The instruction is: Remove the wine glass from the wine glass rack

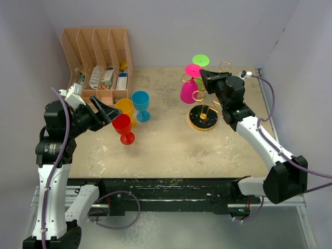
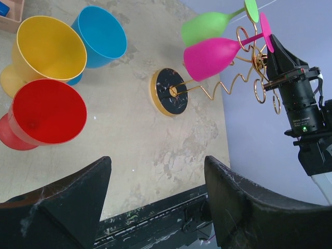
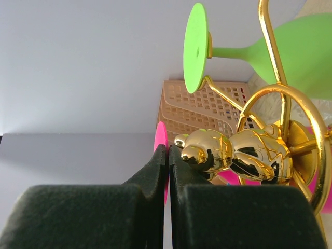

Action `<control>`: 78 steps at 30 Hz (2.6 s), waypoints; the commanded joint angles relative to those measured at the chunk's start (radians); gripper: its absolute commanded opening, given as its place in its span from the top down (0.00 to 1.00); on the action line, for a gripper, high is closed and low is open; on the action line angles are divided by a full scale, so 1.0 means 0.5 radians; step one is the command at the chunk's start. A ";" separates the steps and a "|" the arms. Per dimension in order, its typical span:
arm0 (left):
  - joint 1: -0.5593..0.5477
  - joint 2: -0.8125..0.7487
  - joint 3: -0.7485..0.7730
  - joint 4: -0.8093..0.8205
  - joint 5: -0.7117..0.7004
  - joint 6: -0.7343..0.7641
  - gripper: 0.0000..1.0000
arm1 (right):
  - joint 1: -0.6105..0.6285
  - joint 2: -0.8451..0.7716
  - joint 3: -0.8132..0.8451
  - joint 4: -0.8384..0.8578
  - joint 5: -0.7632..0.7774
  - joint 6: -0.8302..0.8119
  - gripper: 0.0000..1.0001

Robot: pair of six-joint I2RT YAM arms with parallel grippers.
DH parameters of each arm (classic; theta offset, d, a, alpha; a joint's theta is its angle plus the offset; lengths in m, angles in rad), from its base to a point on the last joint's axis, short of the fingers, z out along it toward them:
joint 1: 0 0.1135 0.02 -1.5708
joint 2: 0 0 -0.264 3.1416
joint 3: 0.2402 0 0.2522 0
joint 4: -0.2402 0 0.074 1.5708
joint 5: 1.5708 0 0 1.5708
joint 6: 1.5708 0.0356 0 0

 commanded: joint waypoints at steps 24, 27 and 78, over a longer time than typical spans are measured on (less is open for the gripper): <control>-0.007 -0.051 -0.054 0.060 0.043 -0.038 0.25 | 0.049 0.003 0.258 -0.321 0.366 0.245 1.00; -0.007 -0.058 -0.054 0.055 0.043 -0.039 0.25 | 0.059 0.069 0.322 -0.365 0.351 0.245 1.00; -0.007 -0.201 0.004 -0.029 0.028 -0.183 0.25 | 1.083 -0.133 0.451 -0.619 -0.726 -2.897 1.00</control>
